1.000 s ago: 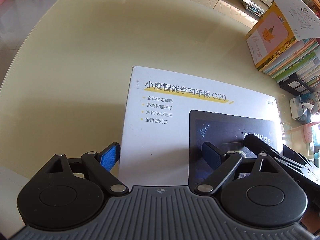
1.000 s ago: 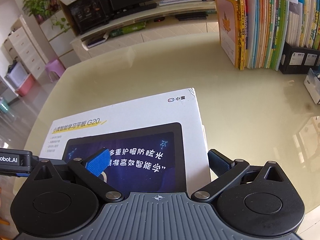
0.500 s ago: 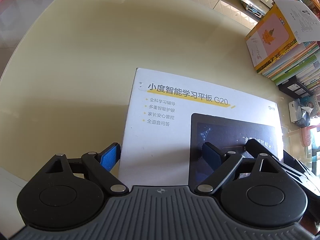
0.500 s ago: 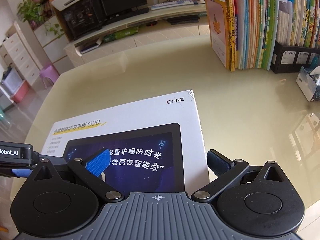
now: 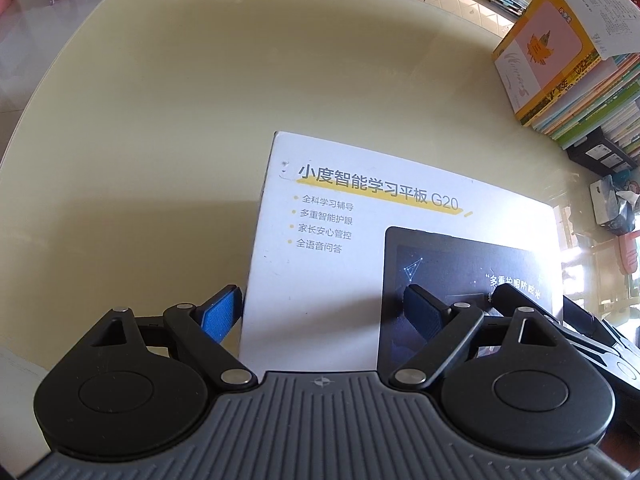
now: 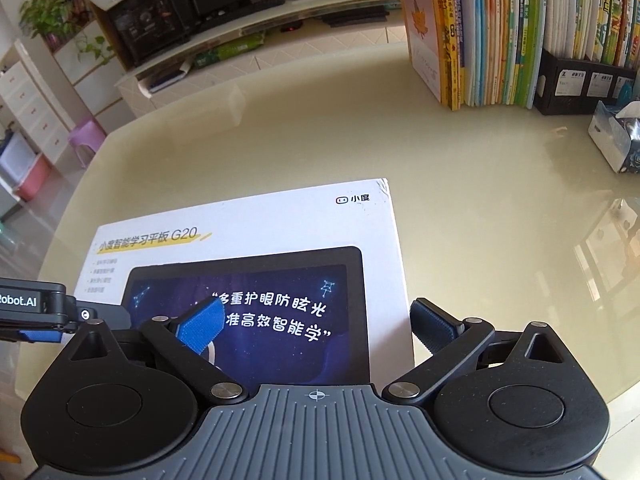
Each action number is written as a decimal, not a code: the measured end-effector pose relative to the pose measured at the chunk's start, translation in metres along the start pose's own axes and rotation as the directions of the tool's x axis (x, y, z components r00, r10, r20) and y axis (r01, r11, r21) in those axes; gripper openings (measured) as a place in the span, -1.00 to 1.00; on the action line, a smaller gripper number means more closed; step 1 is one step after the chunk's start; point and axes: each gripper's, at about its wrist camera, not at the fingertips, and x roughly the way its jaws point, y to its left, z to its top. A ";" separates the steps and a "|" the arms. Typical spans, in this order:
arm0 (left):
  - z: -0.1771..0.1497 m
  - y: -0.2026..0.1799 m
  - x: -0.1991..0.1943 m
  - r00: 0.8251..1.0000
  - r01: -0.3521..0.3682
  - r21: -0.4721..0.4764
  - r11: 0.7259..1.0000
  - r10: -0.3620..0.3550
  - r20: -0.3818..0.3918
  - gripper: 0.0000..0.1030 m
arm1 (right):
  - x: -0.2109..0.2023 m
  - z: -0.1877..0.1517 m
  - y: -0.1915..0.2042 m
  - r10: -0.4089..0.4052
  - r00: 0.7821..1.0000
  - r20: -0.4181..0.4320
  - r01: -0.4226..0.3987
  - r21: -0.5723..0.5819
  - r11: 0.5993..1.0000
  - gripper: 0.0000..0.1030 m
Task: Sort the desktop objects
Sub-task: 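Open both grippers and release the tablet box on the white box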
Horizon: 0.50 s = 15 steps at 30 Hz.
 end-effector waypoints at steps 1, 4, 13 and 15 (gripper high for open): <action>-0.002 -0.001 0.001 1.000 -0.006 0.008 1.000 0.006 0.000 1.00 | 0.001 -0.001 0.000 -0.003 1.000 -0.004 0.003 -0.007 1.000 0.97; -0.006 -0.004 0.002 1.000 -0.023 0.026 0.999 0.023 0.006 1.00 | 0.000 -0.005 0.000 -0.007 1.000 0.002 0.007 -0.021 1.000 0.93; -0.018 -0.016 -0.021 0.988 -0.142 0.047 0.989 0.139 0.068 1.00 | -0.037 -0.008 0.006 -0.055 0.994 0.097 0.061 -0.061 0.996 0.94; -0.019 -0.023 -0.028 0.984 -0.162 0.059 0.985 0.156 0.087 1.00 | -0.043 -0.009 0.012 -0.060 0.993 0.105 0.069 -0.082 0.994 0.92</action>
